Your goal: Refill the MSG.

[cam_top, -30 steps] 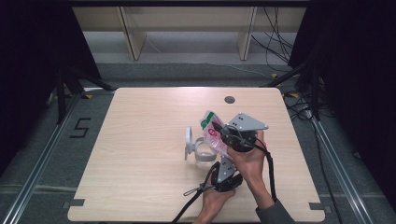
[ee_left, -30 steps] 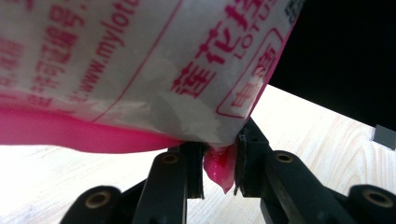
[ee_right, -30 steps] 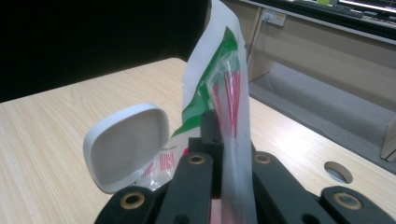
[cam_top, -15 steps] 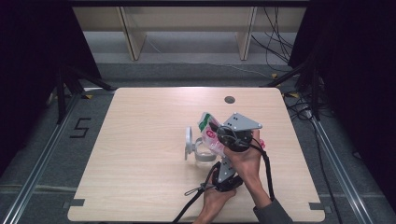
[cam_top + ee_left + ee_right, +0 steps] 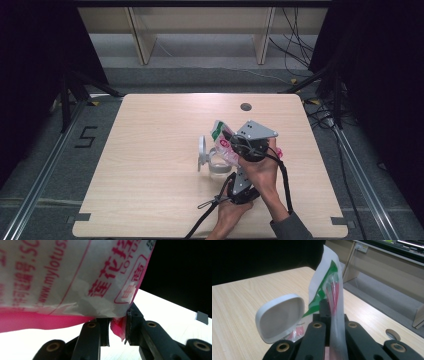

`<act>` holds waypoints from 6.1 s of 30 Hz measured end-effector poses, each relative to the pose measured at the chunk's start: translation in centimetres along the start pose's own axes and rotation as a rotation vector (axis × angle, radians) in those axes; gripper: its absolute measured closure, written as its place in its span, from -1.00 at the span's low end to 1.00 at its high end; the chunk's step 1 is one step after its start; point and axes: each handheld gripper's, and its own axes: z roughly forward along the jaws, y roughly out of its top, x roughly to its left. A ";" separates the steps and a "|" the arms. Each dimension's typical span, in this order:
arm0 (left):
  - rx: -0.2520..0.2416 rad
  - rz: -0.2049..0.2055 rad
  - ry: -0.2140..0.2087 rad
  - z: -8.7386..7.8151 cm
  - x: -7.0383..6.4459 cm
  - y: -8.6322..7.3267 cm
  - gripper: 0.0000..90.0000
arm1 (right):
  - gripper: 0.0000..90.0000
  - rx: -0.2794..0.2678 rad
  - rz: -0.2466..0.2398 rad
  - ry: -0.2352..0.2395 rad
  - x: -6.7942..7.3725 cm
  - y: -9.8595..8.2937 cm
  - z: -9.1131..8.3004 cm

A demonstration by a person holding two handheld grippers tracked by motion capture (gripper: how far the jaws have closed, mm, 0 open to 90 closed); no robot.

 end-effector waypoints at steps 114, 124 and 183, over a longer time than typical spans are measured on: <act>-0.032 0.010 0.005 0.4 -0.1 0.5 0.69 | 1.00 0.020 -0.043 0.027 0.2 0.9 0.9; -0.039 0.011 0.006 0.4 -0.1 0.5 0.69 | 1.00 0.013 -0.067 0.010 0.5 1.0 1.1; -0.062 0.004 0.015 0.8 0.0 0.8 0.69 | 1.00 0.016 -0.069 0.024 0.3 1.3 1.4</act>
